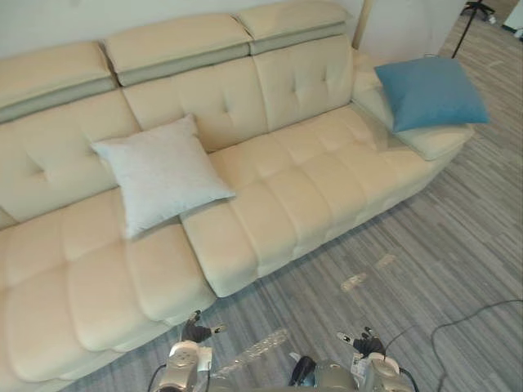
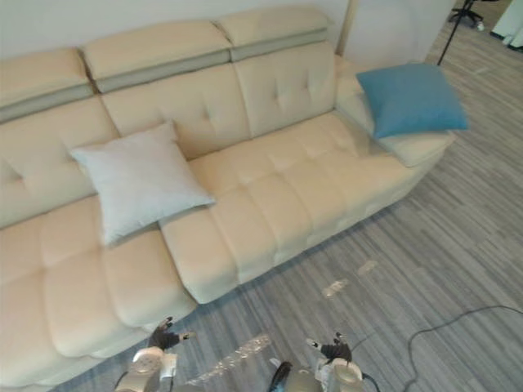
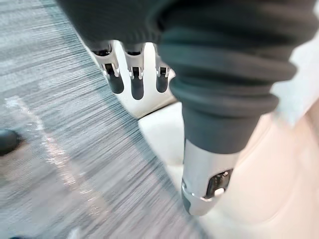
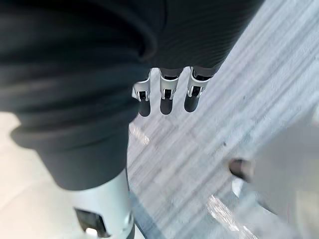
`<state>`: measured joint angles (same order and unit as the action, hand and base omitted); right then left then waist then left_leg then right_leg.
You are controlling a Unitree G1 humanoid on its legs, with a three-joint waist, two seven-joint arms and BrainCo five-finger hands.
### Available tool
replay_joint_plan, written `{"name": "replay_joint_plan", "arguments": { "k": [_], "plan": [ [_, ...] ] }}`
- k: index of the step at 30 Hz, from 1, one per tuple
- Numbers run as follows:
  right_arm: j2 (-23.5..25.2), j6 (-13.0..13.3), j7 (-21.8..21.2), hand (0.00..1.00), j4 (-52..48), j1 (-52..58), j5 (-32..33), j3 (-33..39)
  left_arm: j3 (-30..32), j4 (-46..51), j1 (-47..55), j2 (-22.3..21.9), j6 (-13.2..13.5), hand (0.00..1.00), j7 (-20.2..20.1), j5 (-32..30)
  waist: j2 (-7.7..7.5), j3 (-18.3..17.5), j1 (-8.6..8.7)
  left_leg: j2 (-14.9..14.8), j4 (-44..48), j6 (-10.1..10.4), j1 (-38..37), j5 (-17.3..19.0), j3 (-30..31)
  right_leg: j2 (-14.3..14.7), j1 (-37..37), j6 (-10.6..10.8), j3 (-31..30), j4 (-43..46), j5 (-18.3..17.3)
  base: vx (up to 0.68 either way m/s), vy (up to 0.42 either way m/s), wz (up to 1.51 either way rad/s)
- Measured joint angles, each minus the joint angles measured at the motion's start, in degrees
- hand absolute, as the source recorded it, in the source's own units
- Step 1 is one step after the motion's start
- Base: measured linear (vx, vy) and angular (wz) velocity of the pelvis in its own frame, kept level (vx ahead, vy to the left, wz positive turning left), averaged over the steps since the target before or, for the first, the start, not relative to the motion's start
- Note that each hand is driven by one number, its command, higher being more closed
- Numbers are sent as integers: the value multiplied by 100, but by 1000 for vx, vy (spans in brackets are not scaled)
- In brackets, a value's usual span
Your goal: Pick up cushions and gather them together orderly.
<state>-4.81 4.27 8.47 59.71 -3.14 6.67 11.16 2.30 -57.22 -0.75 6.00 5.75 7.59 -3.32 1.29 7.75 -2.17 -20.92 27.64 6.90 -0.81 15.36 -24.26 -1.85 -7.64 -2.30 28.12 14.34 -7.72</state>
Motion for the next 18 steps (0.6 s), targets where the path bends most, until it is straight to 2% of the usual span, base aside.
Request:
{"name": "replay_joint_plan", "arguments": {
  "k": [1, 2, 3, 4, 5, 7, 8, 9, 11, 12, 13, 14, 15, 17, 18],
  "plan": [
    [-3, -1, 2, 0, 2, 91, 0, -28, 2, 19, 35, -24, 1, 0, -3, -1, 51, 28, 1, -310, 862, -350, 231, -118, 203, 275, 135, -142, -158, -100, -65, -2, -308, -73],
    [-5, -1, 5, 0, 5, 173, 0, -67, -4, 40, 93, -31, 5, 0, -13, -1, 57, 44, -3, -460, 1577, -1070, 501, -408, 533, 463, 312, -217, -333, -196, -101, 77, -347, -102],
    [-24, -5, 11, 0, 5, 189, 0, -84, -34, 45, 158, -44, 6, 0, -14, 0, 9, 125, -49, -421, 2341, -1271, 859, -467, 1070, 598, 495, -390, -591, -304, -84, 115, -188, -108],
    [-28, -10, 18, 0, 7, 197, 1, -83, -104, 52, 201, -41, 7, 0, -18, 2, 14, 163, -88, -229, 2687, -1072, 1060, -251, 1415, 649, 550, -468, -733, -309, -105, 174, -154, -130],
    [-82, -24, 55, 0, 38, 211, 5, -67, -128, 167, 218, -21, 14, 0, -26, 55, 37, 194, -97, 191, 2901, -788, 1350, 27, 1837, 726, 590, -646, -1007, -328, -154, 154, -109, -121],
    [-103, -33, 71, 0, 83, 198, 10, -62, -173, 326, 212, -21, 10, 0, -15, 59, 43, 341, -130, 882, 2507, -557, 1709, 249, 2222, 873, 762, -534, -1382, -545, -47, 176, -112, -115],
    [-132, -37, 84, 0, 104, 195, 12, -61, -180, 344, 205, -34, 12, 0, -18, 59, 43, 359, -133, 1094, 2187, -518, 1807, 281, 2272, 920, 814, -495, -1514, -648, -39, 185, -69, -97],
    [-140, -38, 106, 0, 102, 182, 13, -60, -179, 386, 192, -82, 10, 0, -17, 65, 64, 387, -138, 1460, 1417, -504, 1916, 286, 2369, 994, 914, -449, -1709, -833, -7, 208, -33, -75],
    [-138, -36, 134, 0, 97, 158, 12, -7, -178, 408, 198, -167, 9, 0, -26, 66, 90, 387, -160, 1955, 23, -475, 1976, -3, 2627, 1044, 1018, -438, -1949, -1056, 19, 231, 4, -75],
    [-118, -35, 140, 0, 84, 129, 10, 6, -153, 460, 176, -192, 14, 0, -35, 113, 36, 424, -210, 2174, -404, -519, 1947, -516, 2809, 1052, 1117, -438, -2234, -1165, 19, 300, 34, -94],
    [-62, -35, 146, 0, -29, 133, 9, 8, -146, 482, 147, -201, 11, 0, -45, 111, 39, 404, -353, 2259, -660, -583, 1876, -868, 2862, 1051, 1189, -428, -2456, -1231, 54, 329, 35, -99],
    [-25, -24, 154, 0, -104, 128, 8, 23, -118, 481, 167, -214, 9, 0, -48, 114, 38, 394, -403, 2265, -659, -642, 1868, -966, 2844, 1045, 1184, -446, -2613, -1230, 61, 370, 23, -88],
    [45, -33, 150, 0, -258, 181, 4, 65, -98, 483, 166, -238, 2, 0, -53, 114, 19, 390, -408, 2253, -586, -705, 1812, -894, 2739, 1001, 1162, -354, -2788, -1176, 4, 465, 36, -83],
    [166, -34, 125, 0, -482, 244, -11, 82, -80, 489, 179, -328, -11, 0, -60, 121, 25, 390, -451, 2205, -573, -830, 1560, -783, 2431, 889, 1124, 45, -2997, -667, -297, 433, 35, -72],
    [223, -24, 117, 0, -540, 269, -35, 131, -94, 507, 200, -351, -10, 0, -63, 124, 26, 390, -466, 2201, -608, -873, 1385, -750, 2334, 835, 979, 232, -2994, -71, -531, 302, 34, -68]
  ]
}}
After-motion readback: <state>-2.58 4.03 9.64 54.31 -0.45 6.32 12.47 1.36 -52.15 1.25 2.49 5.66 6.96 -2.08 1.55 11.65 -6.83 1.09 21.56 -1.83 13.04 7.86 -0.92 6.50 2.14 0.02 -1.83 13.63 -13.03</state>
